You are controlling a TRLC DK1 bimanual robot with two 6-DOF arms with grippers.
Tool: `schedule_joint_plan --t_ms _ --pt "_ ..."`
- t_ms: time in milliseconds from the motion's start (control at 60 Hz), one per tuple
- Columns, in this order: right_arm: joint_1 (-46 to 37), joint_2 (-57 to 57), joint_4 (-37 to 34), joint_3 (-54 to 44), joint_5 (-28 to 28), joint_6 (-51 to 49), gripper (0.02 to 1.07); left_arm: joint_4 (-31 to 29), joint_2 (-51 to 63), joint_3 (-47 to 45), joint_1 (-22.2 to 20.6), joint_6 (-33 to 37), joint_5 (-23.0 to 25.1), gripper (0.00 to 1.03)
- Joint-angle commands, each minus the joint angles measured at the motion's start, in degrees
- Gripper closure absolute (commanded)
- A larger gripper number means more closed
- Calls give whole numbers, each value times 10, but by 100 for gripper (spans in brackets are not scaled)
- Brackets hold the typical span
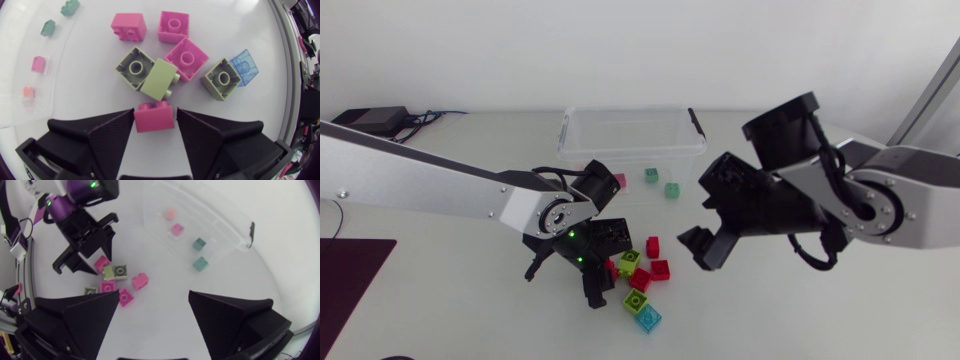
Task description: Pick up the duplo bricks and place them in the container
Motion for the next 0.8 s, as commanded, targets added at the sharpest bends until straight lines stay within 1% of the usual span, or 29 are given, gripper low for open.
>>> schedule_joint_plan --t_ms 0,50,133,317,600,683,783 --pt "19 6 0 -31 4 -19 7 3 8 15 -2 -7 1 72" --pt "25 18 -2 -39 -8 -52 7 1 3 13 -2 -7 1 73" --pt "17 57 -1 -40 -49 -110 7 -3 -21 5 -1 -7 2 73" --pt "-10 145 16 -20 -89 -188 7 -12 -94 -8 6 -11 3 74" --pt "-10 216 25 19 -97 -246 7 -67 -216 28 54 -10 6 74" --pt "-12 235 24 37 -101 -258 7 -71 -235 43 66 -11 6 74" --pt "-14 261 14 63 -106 -272 12 -71 -253 76 83 -15 7 74"
